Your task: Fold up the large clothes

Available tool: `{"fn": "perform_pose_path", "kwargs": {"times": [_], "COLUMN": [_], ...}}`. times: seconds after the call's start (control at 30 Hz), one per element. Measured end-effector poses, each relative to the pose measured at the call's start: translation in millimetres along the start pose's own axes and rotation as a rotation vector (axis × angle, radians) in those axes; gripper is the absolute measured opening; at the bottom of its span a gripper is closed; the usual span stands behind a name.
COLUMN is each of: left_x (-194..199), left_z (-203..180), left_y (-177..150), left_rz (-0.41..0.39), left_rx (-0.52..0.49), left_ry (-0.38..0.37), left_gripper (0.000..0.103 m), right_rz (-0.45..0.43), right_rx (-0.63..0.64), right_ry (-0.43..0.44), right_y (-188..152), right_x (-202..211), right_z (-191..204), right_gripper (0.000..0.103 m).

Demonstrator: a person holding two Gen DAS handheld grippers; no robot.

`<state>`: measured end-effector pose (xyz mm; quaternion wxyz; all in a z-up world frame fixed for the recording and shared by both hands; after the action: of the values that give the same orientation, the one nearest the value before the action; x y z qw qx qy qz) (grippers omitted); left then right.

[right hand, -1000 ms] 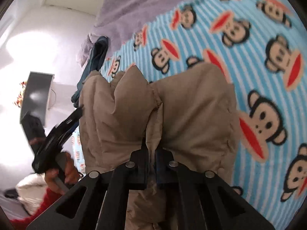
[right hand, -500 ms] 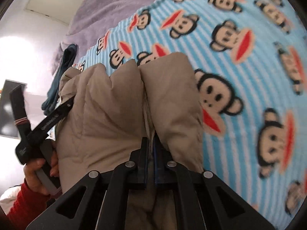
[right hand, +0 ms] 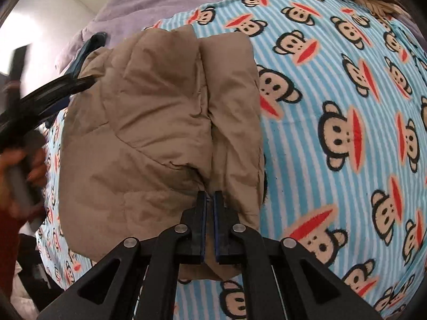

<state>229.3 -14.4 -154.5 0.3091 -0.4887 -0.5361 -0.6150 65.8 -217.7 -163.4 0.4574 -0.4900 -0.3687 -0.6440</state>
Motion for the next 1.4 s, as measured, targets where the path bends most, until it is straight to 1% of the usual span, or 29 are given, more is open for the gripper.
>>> {"fn": "perform_pose_path", "kwargs": {"times": [0.1,0.17,0.23,0.27,0.3,0.37,0.43,0.53,0.67,0.9,1.1,1.4], "left_x": [25.8,36.9,39.5,36.5,34.0,27.5,21.1,19.9,24.4,28.9,39.2,68.9], "left_z": [10.8,13.9,11.6,8.4,6.2,5.9,8.0,11.7,11.5,16.2,14.2,8.7], "left_y": [-33.0,-63.3,-90.3,-105.3,-115.4,-131.5,-137.6,-137.4,-139.2,-141.4,-143.6,-155.5], "left_rz": [-0.006,0.002,0.026,0.051,0.065,0.076,0.088,0.108,0.117,0.15,0.167,0.171], "left_rx": [0.013,0.026,0.02,0.011,0.01,0.038,0.069,0.112,0.094,0.122,0.098,0.072], "left_ry": [-0.013,-0.017,-0.021,-0.022,-0.023,-0.027,-0.034,-0.047,-0.032,-0.056,-0.047,-0.074], "left_gripper": [0.085,0.085,0.085,0.085,0.085,0.087,0.087,0.087,0.087,0.087,0.087,0.087], "right_rz": [0.009,0.017,0.021,0.022,0.023,0.029,0.039,0.046,0.041,0.051,0.05,0.072], "right_rx": [0.007,0.002,-0.008,-0.012,-0.014,-0.013,-0.013,-0.022,-0.038,-0.076,-0.084,-0.088], "right_ry": [-0.019,-0.027,-0.028,-0.032,-0.037,-0.047,-0.061,-0.069,-0.06,-0.03,-0.011,-0.003], "right_y": [-0.9,-2.1,-3.9,-5.1,-6.3,-7.2,-8.5,-10.9,-16.3,-36.9,-54.5,-79.1], "right_x": [-5.3,-9.2,-10.5,-10.8,-11.0,-12.6,-12.8,-6.5,9.4,30.7,43.8,54.5], "right_z": [-1.9,-3.2,-4.3,-4.6,-4.6,-4.2,-3.0,-0.7,-0.6,-6.4,-6.6,-5.5], "right_gripper": [0.004,0.005,0.006,0.006,0.006,0.006,0.006,0.006,0.007,0.007,0.007,0.007]}}
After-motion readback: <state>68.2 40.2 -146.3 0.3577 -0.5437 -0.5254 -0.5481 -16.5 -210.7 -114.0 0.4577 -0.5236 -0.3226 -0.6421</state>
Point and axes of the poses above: each gripper's, at about its wrist camera, not at the fingertips, and x roughly against the way its jaws point, z to its left, y to its top, the point moved 4 cm from there along -x, roughly the way its jaws point, and after that the axes turned 8 degrees about z, right-handed, at the moved point
